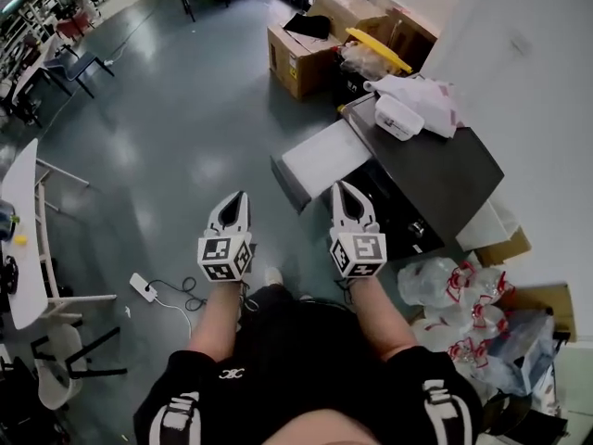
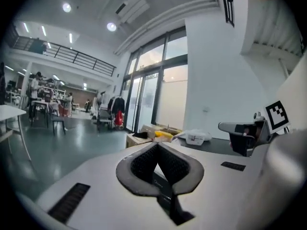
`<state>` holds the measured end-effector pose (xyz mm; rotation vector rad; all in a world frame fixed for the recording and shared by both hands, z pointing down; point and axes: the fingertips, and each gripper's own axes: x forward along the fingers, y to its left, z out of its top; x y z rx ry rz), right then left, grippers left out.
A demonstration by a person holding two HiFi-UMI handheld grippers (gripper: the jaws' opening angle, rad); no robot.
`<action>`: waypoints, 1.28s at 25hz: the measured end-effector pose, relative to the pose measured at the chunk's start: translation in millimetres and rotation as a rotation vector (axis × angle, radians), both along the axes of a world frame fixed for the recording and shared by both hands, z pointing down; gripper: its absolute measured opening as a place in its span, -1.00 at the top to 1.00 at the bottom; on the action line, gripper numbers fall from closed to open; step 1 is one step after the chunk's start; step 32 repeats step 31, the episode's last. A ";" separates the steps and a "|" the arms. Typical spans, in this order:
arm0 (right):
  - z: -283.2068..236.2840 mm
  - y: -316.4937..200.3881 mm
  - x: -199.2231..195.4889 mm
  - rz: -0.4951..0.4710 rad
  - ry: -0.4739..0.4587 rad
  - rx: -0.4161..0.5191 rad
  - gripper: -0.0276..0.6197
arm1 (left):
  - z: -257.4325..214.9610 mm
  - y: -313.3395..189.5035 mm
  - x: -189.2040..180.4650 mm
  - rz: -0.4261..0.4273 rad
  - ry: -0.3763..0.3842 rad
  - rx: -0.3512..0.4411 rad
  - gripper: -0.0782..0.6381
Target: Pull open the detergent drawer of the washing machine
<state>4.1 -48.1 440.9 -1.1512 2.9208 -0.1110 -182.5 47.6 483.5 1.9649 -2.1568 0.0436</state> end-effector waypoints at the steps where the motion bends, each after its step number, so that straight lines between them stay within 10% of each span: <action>1: -6.5 2.0 -3.5 -0.007 -0.006 0.015 0.91 | -13.4 4.5 2.0 -0.009 -0.009 0.016 0.78; 32: -55.2 38.8 -86.1 -0.068 -0.032 0.148 0.91 | -90.2 40.2 -52.4 -0.013 -0.109 0.114 0.78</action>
